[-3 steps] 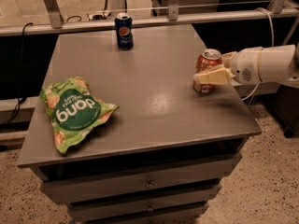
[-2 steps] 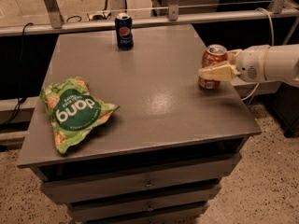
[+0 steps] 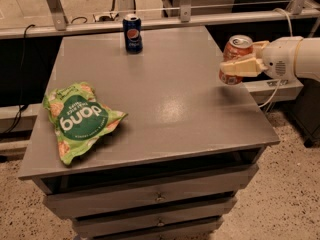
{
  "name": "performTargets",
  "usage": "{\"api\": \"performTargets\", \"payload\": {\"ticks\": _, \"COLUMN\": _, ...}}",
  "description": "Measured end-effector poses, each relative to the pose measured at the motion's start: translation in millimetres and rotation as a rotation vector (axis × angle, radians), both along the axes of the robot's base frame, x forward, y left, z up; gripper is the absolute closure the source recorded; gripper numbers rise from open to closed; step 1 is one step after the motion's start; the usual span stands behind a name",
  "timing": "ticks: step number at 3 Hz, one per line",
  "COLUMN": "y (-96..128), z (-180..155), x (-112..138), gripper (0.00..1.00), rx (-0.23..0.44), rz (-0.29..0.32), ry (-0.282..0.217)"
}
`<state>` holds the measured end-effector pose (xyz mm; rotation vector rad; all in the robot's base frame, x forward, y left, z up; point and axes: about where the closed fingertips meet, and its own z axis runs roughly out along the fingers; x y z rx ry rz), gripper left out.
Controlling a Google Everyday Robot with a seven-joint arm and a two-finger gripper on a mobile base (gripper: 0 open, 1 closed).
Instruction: Move coke can near pepsi can
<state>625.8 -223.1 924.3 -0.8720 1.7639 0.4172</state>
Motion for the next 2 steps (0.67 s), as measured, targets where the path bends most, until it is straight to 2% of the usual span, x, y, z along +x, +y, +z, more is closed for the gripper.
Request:
{"api": "performTargets", "payload": {"ticks": 1, "y": 0, "z": 0, "x": 0, "gripper": 1.0, "rx": 0.0, "rz": 0.0, "ry": 0.0}}
{"api": "performTargets", "payload": {"ticks": 2, "y": 30, "z": 3, "x": 6, "gripper": 1.0, "rx": 0.024, "rz": 0.053, "ry": -0.035}}
